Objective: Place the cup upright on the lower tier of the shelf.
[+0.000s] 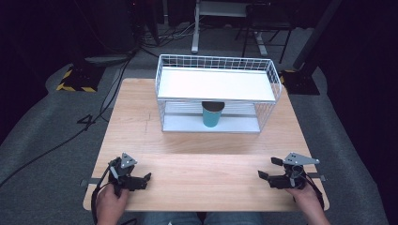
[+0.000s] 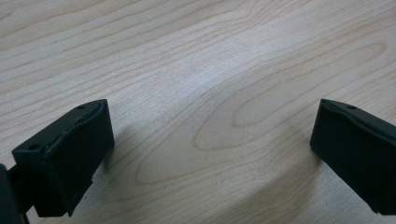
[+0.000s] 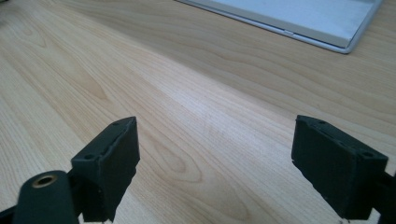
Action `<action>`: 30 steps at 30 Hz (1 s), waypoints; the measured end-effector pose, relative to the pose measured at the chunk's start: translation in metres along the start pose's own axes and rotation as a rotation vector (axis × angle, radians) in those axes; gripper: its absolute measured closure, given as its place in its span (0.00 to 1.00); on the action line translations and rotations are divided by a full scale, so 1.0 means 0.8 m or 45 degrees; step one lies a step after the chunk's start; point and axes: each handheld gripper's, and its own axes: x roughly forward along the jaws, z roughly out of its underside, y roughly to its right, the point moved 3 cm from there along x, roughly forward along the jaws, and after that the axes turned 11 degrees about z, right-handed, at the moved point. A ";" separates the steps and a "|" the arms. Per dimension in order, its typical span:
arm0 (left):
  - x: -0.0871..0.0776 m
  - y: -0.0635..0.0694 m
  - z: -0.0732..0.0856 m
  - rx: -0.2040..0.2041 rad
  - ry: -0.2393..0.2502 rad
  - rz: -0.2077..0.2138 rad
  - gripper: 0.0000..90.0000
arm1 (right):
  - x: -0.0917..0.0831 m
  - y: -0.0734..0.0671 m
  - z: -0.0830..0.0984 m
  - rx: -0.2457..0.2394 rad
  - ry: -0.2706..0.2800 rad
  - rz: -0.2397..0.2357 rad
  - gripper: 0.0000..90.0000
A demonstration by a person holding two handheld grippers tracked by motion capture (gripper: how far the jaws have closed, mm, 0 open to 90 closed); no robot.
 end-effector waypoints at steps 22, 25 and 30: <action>0.000 0.000 0.000 0.000 0.000 0.000 0.00 | 0.030 -0.007 0.026 -0.142 -0.119 0.062 0.17; 0.000 0.000 0.000 0.000 0.000 0.000 0.00 | 0.029 -0.008 0.026 -0.131 -0.122 0.081 0.16; 0.000 0.000 0.000 -0.001 0.000 0.002 0.00 | 0.030 -0.007 0.026 -0.122 -0.132 0.098 0.13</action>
